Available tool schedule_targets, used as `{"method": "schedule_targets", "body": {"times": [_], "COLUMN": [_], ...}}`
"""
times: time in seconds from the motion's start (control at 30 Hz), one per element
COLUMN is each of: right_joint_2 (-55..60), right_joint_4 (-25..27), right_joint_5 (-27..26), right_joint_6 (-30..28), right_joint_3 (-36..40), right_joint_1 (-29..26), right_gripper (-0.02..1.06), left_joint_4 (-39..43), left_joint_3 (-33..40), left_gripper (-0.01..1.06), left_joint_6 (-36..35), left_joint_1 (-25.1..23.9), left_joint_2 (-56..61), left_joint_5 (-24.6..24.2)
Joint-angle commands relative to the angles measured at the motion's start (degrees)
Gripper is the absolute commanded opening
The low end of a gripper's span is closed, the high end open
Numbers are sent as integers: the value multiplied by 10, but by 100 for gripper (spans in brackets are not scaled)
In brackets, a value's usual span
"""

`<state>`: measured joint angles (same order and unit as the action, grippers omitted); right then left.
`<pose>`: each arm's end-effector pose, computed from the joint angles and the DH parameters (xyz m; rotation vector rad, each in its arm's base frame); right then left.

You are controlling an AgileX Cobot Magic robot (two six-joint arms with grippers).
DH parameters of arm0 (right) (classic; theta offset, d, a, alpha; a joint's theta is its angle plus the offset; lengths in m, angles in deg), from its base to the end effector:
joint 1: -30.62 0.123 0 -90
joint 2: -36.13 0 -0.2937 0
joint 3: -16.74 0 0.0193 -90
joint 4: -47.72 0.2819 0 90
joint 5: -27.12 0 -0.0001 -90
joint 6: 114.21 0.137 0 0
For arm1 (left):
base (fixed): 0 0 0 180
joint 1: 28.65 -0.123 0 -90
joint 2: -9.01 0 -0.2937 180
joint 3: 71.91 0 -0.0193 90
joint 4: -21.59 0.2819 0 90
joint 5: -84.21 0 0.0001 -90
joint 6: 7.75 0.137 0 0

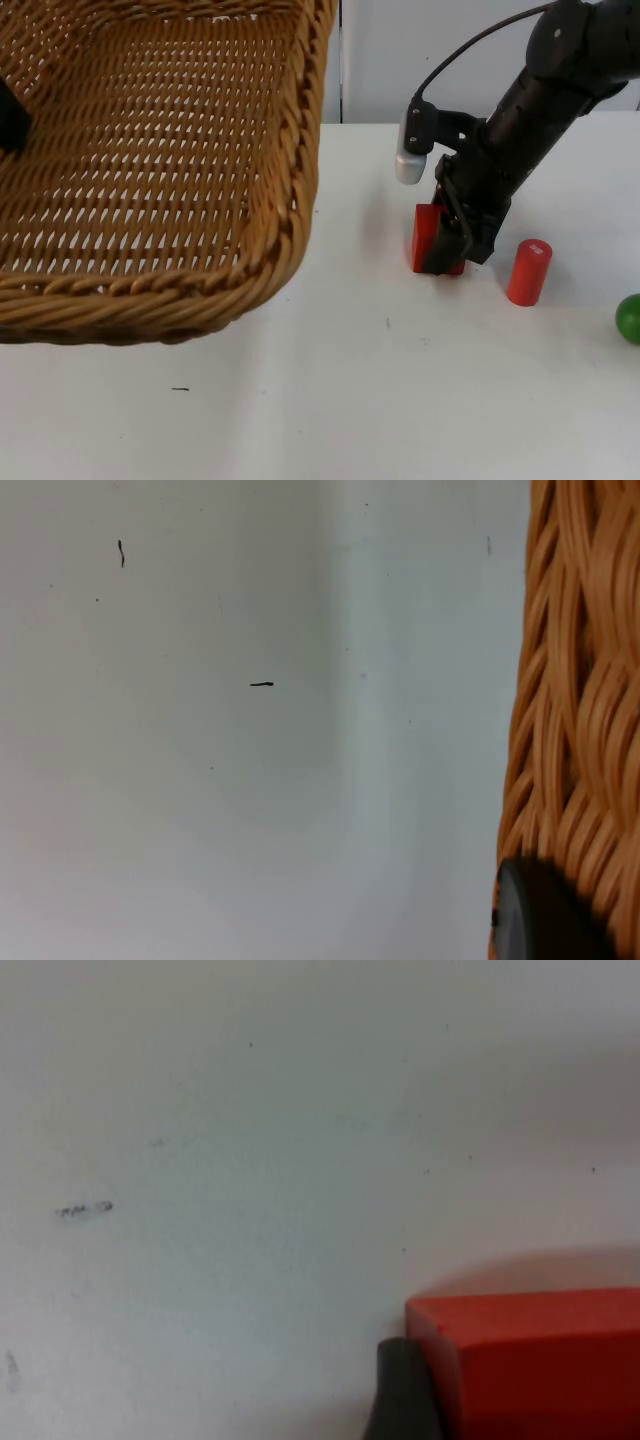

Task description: Pick up the basket with the left hand and place the object to the left of the red cylinder into the basket with the right hand.

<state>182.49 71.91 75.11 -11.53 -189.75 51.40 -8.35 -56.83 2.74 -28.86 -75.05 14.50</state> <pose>0.4823 0.2277 0.0358 -1.8561 2.0729 0.2852 0.2803 -0.0631 0.2719 0.0609 2.8208 -0.7026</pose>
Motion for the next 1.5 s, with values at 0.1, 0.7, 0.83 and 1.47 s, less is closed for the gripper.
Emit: {"method": "schedule_targets", "body": {"times": [0.1,0.7,0.83,1.47], "right_joint_2": [-26,-165,-199,-347], "right_joint_4": [1,-2,-42,-59], "right_joint_5": [20,140,157,219], "right_joint_6": [-2,67,140,322], "right_joint_3": [-3,-3,-3,-3], "right_joint_1": [4,4,4,4], "right_gripper": [0,0,0,0], "left_joint_4": [-24,-15,-14,-3], "left_joint_3": [-1,-1,-1,-1], "left_gripper": [0,0,0,0], "left_joint_6": [-8,-19,-19,-15], "left_joint_1": [2,2,2,2], "left_joint_2": [5,5,5,5], "left_joint_5": [-2,-2,-2,-2]}}
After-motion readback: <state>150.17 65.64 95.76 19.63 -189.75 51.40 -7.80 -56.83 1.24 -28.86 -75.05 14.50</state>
